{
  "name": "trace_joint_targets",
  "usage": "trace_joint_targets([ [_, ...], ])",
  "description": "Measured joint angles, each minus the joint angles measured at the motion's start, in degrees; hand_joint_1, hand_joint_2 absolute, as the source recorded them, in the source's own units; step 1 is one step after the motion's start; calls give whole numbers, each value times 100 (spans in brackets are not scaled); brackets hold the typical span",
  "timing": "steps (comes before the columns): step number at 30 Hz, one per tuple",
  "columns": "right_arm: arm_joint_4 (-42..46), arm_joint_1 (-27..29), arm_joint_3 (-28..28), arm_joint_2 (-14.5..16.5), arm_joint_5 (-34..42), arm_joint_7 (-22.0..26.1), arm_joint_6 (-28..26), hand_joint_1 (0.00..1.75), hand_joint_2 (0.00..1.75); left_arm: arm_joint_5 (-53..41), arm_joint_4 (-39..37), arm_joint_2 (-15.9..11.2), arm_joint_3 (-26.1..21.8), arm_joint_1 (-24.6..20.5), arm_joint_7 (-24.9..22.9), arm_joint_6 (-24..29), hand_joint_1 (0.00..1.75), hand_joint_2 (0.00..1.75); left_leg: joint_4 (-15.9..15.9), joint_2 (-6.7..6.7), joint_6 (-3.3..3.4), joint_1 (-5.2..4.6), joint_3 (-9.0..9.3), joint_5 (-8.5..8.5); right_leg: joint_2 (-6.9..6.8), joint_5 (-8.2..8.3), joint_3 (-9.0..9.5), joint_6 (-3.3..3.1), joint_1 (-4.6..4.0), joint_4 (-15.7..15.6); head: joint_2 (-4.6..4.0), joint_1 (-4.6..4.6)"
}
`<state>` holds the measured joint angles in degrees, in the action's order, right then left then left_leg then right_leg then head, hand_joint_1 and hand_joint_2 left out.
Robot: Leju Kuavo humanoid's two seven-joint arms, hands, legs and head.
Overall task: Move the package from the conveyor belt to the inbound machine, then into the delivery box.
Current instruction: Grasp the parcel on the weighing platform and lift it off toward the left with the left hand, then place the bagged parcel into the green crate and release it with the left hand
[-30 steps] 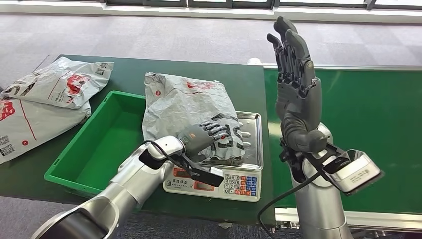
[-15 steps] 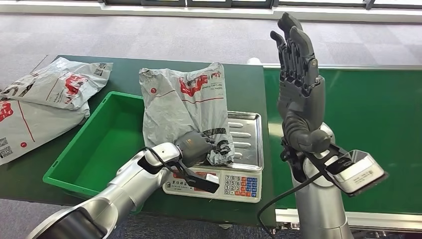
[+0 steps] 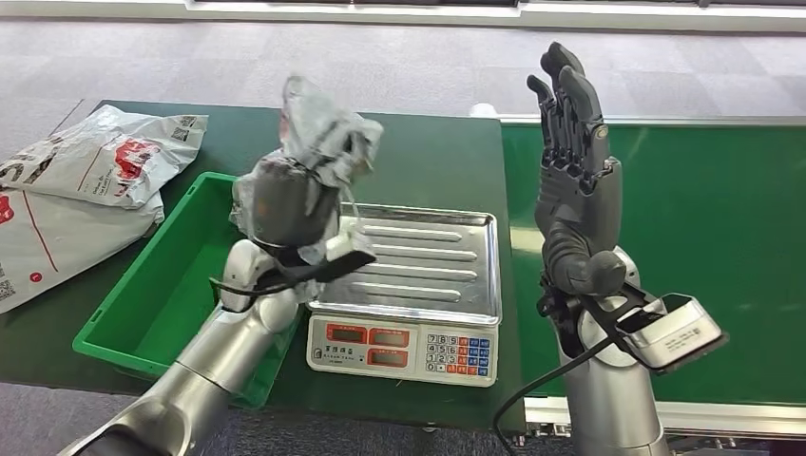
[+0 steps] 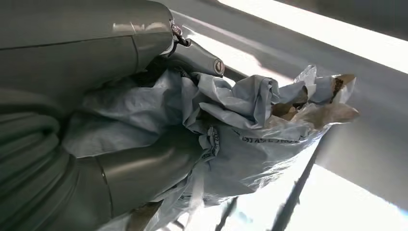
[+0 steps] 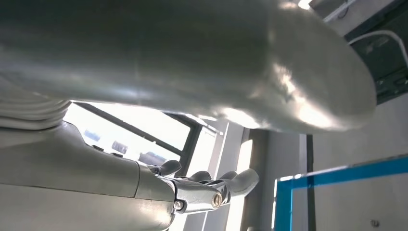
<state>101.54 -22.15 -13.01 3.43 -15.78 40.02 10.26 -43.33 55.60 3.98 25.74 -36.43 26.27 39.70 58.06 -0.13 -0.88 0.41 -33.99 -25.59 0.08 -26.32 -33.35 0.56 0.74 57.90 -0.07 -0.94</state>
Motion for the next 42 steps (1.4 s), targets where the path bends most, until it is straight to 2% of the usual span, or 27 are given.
trace_joint_targets([
  [3,-6,0,-1,-21,91,0,-167,0,0,-279,1103,-82,-1145,210,30,56,175,175,-2,17,-4,2,-1,-1,14,1,-11,-4,-7,0,0,-1],
  [8,-6,4,-10,-36,103,0,-136,0,0,-2166,2009,30,-2398,492,-143,54,175,175,-2,-2,-9,13,-15,3,-10,-1,-15,-10,-12,0,0,0],
  [10,-6,3,-13,-35,88,0,-47,0,0,-3294,2087,18,-2677,552,-670,-6,175,175,-2,-1,-9,13,-15,3,-9,-1,-15,-9,-9,0,0,0],
  [13,-6,-3,-14,-30,79,1,86,0,0,-4254,1939,-300,-2568,614,-2155,-220,175,175,-1,5,-12,12,-16,6,-1,7,-25,-16,-10,-1,0,-1],
  [14,-6,-6,-14,-27,77,1,119,0,0,-4278,1837,-431,-2418,602,-2644,-373,146,175,-1,8,-14,11,-16,8,2,10,-30,-18,-11,-1,0,-2],
  [16,-6,-19,-13,-19,71,0,205,0,0,-4285,1425,-709,-1899,485,-3460,-886,58,87,0,1,-17,11,-17,14,-7,13,-30,-18,-12,-2,0,-2],
  [17,-6,-33,-13,-8,55,0,257,0,0,-4287,1099,-819,-1547,409,-3696,-1111,15,44,-1,-6,-16,11,-17,16,-15,13,-26,-18,-12,-2,0,-2],
  [18,-6,-51,-13,11,34,0,305,0,0,-4287,723,-904,-1198,343,-3808,-1250,0,0,-1,-12,-18,11,-18,18,-22,13,-22,-19,-12,-2,0,-2],
  [19,-6,-70,-13,33,6,0,343,0,0,-4287,338,-951,-909,301,-3808,-1269,0,0,-2,-13,-20,11,-18,21,-20,15,-21,-20,-12,-1,0,-2],
  [21,-6,-95,-10,73,-46,0,386,0,0,-4287,-348,-965,-576,270,-3671,-1025,0,0,-2,11,-24,11,-20,23,4,25,-31,-25,-12,0,0,-1],
  [24,-6,-98,11,93,-85,0,418,0,0,-4287,-1108,-923,-455,189,-3449,-607,0,0,-1,47,-24,10,-26,22,35,40,-52,-26,-11,-1,0,0],
  [26,-6,-98,29,99,-86,0,434,0,0,-4287,-1420,-904,-425,134,-3370,-567,0,0,-1,46,-24,9,-29,21,35,41,-55,-25,-12,-1,0,0],
  [32,-6,-99,40,107,-90,0,445,0,0,-4287,-1784,-889,-420,96,-3303,-547,0,0,-2,42,-25,12,-32,22,31,40,-57,-26,-19,-1,0,-1],
  [35,-6,-100,41,105,-41,0,404,0,0,-4276,-1750,-869,-488,103,-3094,-418,0,0,-2,42,-25,12,-33,23,30,40,-57,-26,-19,-1,0,0],
  [37,-6,-98,42,105,-22,0,350,0,0,-4121,-1529,-824,-656,171,-2635,-221,0,0,-2,42,-25,12,-33,23,30,41,-57,-26,-18,-1,0,0],
  [38,-6,-95,42,105,-20,0,321,0,0,-3892,-1304,-774,-797,244,-2235,-111,0,0,-1,42,-25,12,-33,23,30,41,-57,-26,-18,-1,0,0],
  [42,-6,-80,42,105,-16,-1,221,0,0,-1460,199,-338,-1683,658,19,40,0,0,-1,43,-24,11,-43,21,32,40,-63,-26,-14,-1,0,0],
])
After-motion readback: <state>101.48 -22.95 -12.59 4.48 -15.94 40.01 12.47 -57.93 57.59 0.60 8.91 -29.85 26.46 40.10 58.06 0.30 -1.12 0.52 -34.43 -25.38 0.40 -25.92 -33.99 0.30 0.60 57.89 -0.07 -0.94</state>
